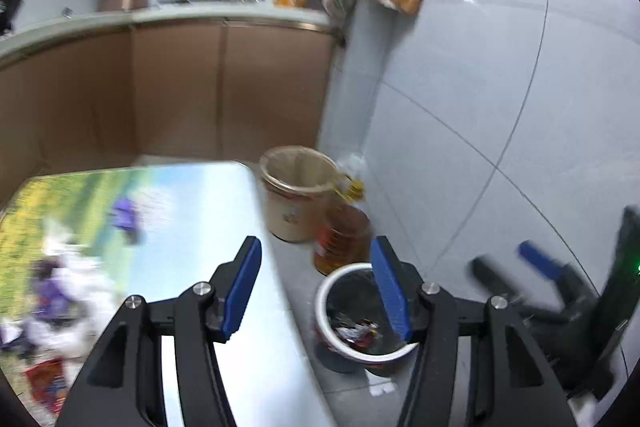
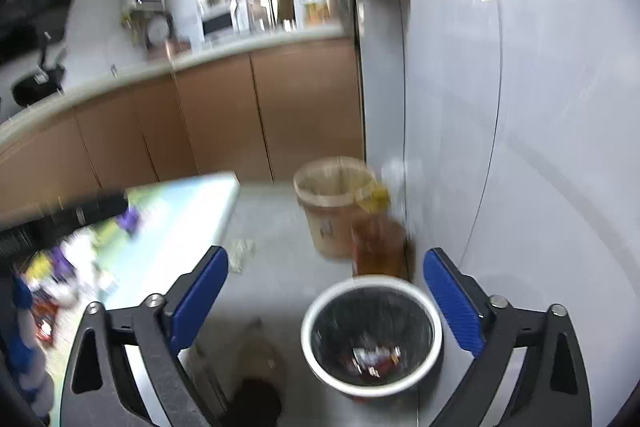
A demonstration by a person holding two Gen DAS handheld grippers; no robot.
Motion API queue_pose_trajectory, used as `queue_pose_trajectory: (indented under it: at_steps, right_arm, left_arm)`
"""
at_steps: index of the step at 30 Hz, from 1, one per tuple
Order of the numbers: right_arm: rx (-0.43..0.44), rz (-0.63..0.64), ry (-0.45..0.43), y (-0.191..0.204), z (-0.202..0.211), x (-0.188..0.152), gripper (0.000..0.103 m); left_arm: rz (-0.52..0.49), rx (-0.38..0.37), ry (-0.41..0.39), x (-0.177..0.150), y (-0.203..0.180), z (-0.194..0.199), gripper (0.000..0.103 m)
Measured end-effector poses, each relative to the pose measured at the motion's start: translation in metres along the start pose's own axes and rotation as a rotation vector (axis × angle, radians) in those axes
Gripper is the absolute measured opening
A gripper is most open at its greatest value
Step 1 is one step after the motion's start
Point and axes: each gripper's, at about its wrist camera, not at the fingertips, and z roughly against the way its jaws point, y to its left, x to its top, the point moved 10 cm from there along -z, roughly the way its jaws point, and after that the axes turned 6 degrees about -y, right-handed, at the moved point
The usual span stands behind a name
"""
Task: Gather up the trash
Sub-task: 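Grasp a red wrapper with the left gripper while the right grasps white tissue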
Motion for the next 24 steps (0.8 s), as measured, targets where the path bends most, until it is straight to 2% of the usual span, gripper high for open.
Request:
queue_pose_trajectory:
  at_steps: [5,7,15,20,24]
  right_arm:
    - [0.114,0.009,-0.040,0.039,0.038,0.031,0.099]
    - [0.168,0.027,-0.049,0.061,0.048,0.036,0.103]
    - [0.360,0.044,-0.039,0.133,0.060,0.027,0.103]
    - [0.464,0.113,0.082,0.191,0.032,-0.004,0.103]
    - [0.548,0.153,0.199,0.231,0.000,-0.039,0.103]
  left_arm:
    - [0.034,0.090,-0.040,-0.003,0.052,0.055,0.056]
    - [0.043,0.124,-0.043,-0.010,0.073,0.070,0.056]
    - [0.086,0.265,-0.048,-0.052,0.164,0.117,0.058]
    - [0.127,0.331,0.029,-0.098,0.220,0.125,0.058]
    - [0.131,0.337,0.105,-0.123,0.235,0.111,0.058]
